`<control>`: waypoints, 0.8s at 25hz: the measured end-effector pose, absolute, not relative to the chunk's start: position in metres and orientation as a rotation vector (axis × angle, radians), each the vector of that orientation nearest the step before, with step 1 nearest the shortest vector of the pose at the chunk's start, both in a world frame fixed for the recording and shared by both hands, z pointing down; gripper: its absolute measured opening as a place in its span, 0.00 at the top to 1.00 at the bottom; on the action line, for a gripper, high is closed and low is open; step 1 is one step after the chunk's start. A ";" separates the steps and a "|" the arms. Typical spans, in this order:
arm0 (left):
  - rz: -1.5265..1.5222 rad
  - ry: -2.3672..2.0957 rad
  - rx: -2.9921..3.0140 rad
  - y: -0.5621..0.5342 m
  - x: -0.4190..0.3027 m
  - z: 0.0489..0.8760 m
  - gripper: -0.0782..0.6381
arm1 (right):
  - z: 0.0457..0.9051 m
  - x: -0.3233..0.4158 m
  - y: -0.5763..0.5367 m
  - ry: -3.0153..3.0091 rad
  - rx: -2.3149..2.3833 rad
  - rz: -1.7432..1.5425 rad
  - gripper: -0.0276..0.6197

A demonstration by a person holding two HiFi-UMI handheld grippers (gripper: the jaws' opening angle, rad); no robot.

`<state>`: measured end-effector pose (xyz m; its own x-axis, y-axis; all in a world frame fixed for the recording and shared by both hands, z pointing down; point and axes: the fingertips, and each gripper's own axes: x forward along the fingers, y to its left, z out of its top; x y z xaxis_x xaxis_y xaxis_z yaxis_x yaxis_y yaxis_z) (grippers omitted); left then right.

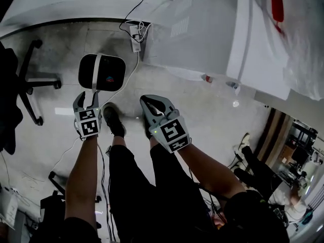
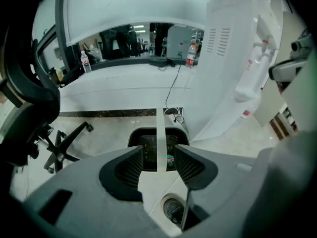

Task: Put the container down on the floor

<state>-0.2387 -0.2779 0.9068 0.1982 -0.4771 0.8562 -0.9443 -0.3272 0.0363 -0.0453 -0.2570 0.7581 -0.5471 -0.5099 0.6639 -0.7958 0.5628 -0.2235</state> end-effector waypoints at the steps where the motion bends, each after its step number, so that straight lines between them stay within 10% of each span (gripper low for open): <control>1: 1.018 -1.332 1.901 -0.278 -0.238 0.893 0.61 | 0.749 -0.045 -0.258 -2.265 1.046 0.692 0.95; 20: 0.702 -1.361 2.070 -0.251 -0.185 0.652 0.72 | 0.575 -0.046 -0.261 -2.360 1.091 0.598 0.95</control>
